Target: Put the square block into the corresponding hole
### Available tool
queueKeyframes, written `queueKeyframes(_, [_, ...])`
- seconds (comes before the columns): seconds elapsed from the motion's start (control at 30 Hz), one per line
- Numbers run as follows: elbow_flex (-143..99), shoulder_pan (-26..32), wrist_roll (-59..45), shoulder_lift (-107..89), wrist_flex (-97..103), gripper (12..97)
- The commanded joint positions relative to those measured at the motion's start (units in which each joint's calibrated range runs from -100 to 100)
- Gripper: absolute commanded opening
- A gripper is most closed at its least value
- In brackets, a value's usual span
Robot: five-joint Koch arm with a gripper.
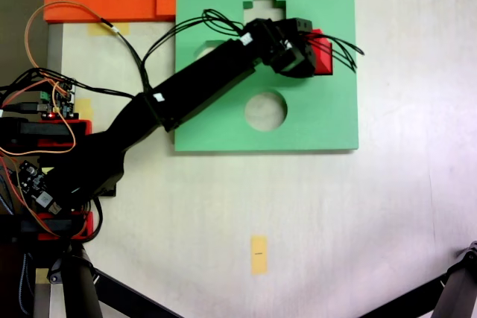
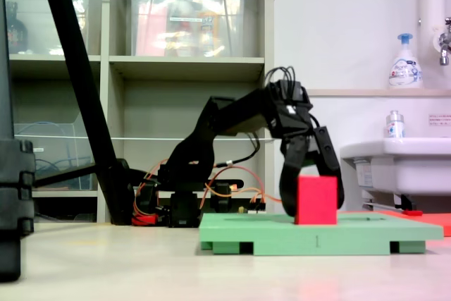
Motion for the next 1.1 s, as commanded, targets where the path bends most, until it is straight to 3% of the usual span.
queueKeyframes(0.0, [1.84, -0.78, -0.05, 0.46, 10.11, 40.3])
queueKeyframes(0.23, [1.84, -0.78, -0.05, 1.3, 10.4, 54.2])
queueKeyframes(0.3, [1.84, -0.49, 0.0, 1.3, 8.18, 66.8])
queueKeyframes(0.37, [1.84, 0.15, 0.1, 0.74, 7.03, 90.9])
queueKeyframes(0.4, [1.84, 0.44, 0.1, 0.18, 6.74, 95.8])
queueKeyframes(0.6, [1.84, 2.0, -1.71, -20.07, -5.3, 95.6])
queueKeyframes(0.83, [1.94, 0.44, -21.15, -62.39, -14.74, 95.5])
queueKeyframes(0.97, [1.84, -5.32, -34.04, -79.99, -14.35, 77.2])
queueKeyframes(1.07, [1.14, -10.55, -39.61, -85.01, -13.77, 77.0])
